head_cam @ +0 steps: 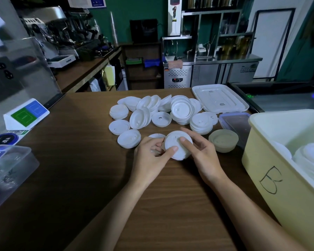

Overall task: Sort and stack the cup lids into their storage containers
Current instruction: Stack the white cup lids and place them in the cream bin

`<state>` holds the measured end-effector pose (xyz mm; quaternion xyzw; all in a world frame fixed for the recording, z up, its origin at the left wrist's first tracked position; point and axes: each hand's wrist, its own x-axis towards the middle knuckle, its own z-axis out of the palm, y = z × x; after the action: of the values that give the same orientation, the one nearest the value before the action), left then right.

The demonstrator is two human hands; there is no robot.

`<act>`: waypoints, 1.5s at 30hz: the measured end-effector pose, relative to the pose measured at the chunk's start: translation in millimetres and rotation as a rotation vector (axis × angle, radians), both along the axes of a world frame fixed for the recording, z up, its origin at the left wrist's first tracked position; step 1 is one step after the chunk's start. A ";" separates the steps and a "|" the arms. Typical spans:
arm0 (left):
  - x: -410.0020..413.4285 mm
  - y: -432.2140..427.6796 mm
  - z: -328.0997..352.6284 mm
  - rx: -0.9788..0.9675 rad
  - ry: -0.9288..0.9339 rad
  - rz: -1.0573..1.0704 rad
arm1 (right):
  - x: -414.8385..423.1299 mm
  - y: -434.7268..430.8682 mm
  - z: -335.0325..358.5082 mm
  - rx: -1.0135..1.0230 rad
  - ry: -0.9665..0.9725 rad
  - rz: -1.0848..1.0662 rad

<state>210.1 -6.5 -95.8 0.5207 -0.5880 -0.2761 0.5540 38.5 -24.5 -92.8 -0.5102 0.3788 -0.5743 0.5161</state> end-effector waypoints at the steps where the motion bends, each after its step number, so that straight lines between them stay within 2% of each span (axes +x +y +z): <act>1: 1.3 -0.8 -0.2 -0.003 0.009 0.008 | -0.3 -0.6 -0.4 -0.004 0.001 0.006; 10: 9.8 -7.4 -1.1 0.151 0.193 -0.102 | 0.6 0.0 -0.1 0.004 -0.055 0.049; 15: 10.1 -7.2 2.1 0.176 0.206 -0.168 | -0.5 -0.6 -2.2 0.009 -0.035 0.061; 23: 9.4 -7.9 -1.6 0.129 0.160 -0.093 | 1.2 1.2 -2.2 -0.038 0.053 0.024; 25: 13.3 -7.5 0.3 0.071 0.011 -0.067 | -0.2 2.5 -1.5 -0.045 0.099 0.032; 27: 25.3 -7.6 3.6 -0.055 -0.352 -0.051 | -2.3 1.7 -0.8 -0.042 0.132 0.014; 29: 40.3 -10.7 4.4 -0.091 -0.640 -0.070 | -3.2 0.7 -0.3 -0.026 0.130 -0.025; 31: 49.6 -13.5 2.7 -0.046 -0.763 -0.108 | -2.7 -0.3 -0.7 -0.022 0.143 -0.045; 34: 49.1 -12.1 1.8 -0.014 -0.806 -0.106 | -0.8 0.3 -1.4 -0.019 0.169 -0.043; 37: 46.0 -9.4 5.0 0.012 -0.823 -0.003 | -2.6 -0.3 -1.0 -0.012 0.155 -0.054; 45: 42.6 -6.5 10.9 0.042 -0.685 0.074 | -3.0 -2.3 -2.1 -0.029 0.104 -0.117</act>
<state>252.6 -13.0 -84.9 0.6155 -0.7148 -0.0767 0.3231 35.6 -26.8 -94.9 -0.5238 0.4258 -0.5816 0.4540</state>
